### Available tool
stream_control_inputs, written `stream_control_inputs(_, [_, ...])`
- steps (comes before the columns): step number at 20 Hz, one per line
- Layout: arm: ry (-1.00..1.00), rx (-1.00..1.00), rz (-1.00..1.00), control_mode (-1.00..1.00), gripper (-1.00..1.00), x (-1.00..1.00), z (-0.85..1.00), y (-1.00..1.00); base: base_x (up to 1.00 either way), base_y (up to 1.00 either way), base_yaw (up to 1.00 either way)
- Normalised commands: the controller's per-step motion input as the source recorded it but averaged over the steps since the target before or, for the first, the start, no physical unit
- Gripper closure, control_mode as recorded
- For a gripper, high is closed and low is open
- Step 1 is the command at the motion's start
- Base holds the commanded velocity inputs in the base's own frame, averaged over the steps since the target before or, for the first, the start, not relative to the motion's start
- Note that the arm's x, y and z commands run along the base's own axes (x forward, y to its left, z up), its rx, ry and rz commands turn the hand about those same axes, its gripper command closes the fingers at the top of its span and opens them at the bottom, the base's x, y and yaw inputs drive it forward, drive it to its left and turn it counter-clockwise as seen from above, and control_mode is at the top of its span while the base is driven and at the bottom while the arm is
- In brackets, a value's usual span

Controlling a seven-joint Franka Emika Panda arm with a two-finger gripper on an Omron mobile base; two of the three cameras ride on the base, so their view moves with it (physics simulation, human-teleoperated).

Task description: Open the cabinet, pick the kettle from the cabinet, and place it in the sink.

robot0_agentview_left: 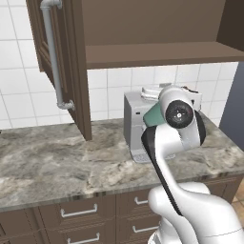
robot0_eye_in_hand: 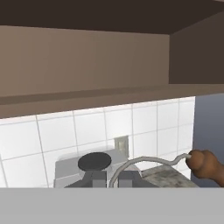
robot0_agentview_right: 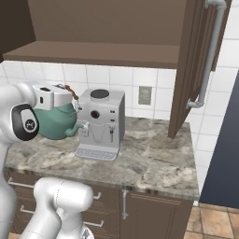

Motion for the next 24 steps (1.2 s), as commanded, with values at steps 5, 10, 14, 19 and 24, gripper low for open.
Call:
stream_control_inputs(5, [0.0, 0.0, 0.0, 1.0, 1.0, 0.0, 0.0, 0.0, 0.0, 0.0, 0.0])
stream_control_inputs(10, [0.0, 0.0, 0.0, 1.0, 1.0, 0.0, 0.0, 0.0, -0.22, 0.0, 0.0])
stream_control_inputs(14, [0.0, 0.0, 0.0, 1.0, 1.0, 0.0, 0.0, 0.0, -0.48, 0.0, 0.0])
stream_control_inputs(19, [0.0, 0.0, 0.0, 1.0, 1.0, 0.0, 0.0, 0.0, -0.57, 0.0, 0.0])
stream_control_inputs(24, [0.0, 0.0, 0.0, 1.0, 1.0, 0.0, 0.0, 0.0, -0.49, 0.03, 0.0])
